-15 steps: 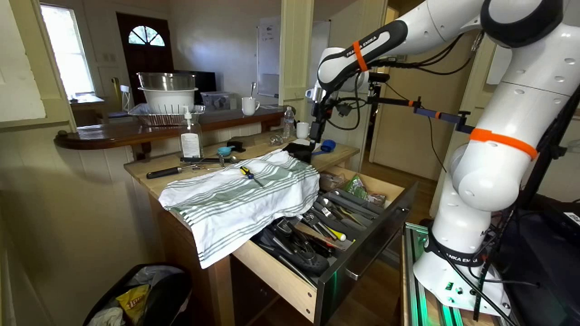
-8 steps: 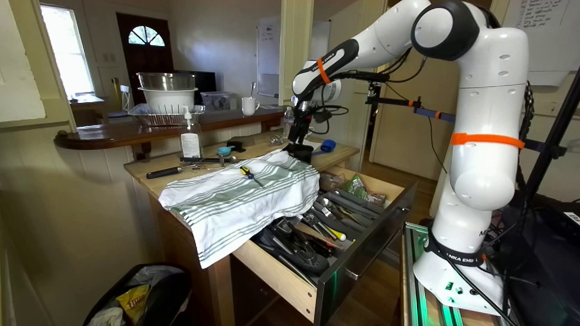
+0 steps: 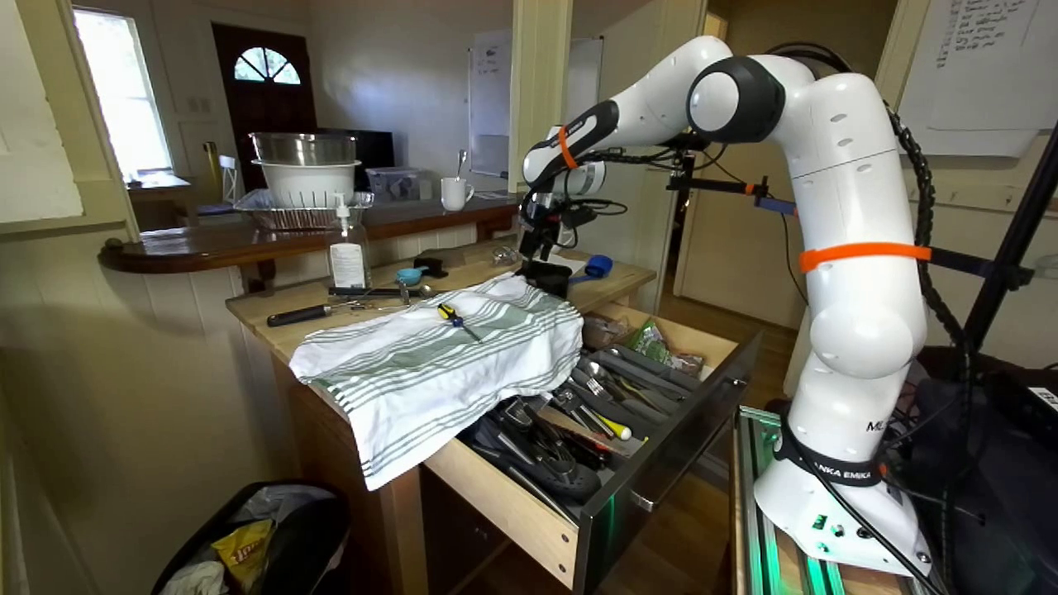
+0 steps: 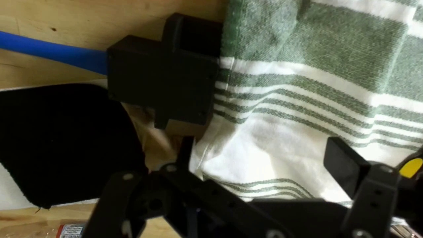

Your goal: Fold the towel twice.

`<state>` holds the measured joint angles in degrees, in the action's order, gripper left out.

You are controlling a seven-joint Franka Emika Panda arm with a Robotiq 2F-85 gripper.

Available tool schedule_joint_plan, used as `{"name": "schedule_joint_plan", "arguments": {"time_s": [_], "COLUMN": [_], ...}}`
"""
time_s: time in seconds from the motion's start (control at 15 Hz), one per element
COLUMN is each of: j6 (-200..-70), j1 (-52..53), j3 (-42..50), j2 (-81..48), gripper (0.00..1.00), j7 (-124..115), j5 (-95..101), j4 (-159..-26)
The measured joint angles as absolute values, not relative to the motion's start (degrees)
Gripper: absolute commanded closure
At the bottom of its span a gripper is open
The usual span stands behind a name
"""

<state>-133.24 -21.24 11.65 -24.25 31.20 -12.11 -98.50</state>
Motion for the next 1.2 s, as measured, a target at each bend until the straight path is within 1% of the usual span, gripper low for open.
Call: {"name": "schedule_joint_plan", "arguments": {"time_s": [0.6,1.2], "j6": [-132.90,-133.75], "j1": [-22.86,-27.28], "j3": [9.86,6.04], "j2": [-26.22,-36.49], "gripper": [0.00,0.00], "j7": [31.22,27.43], "j5": [-12.31,-14.85], "j4": [-96.04,-85.65]}}
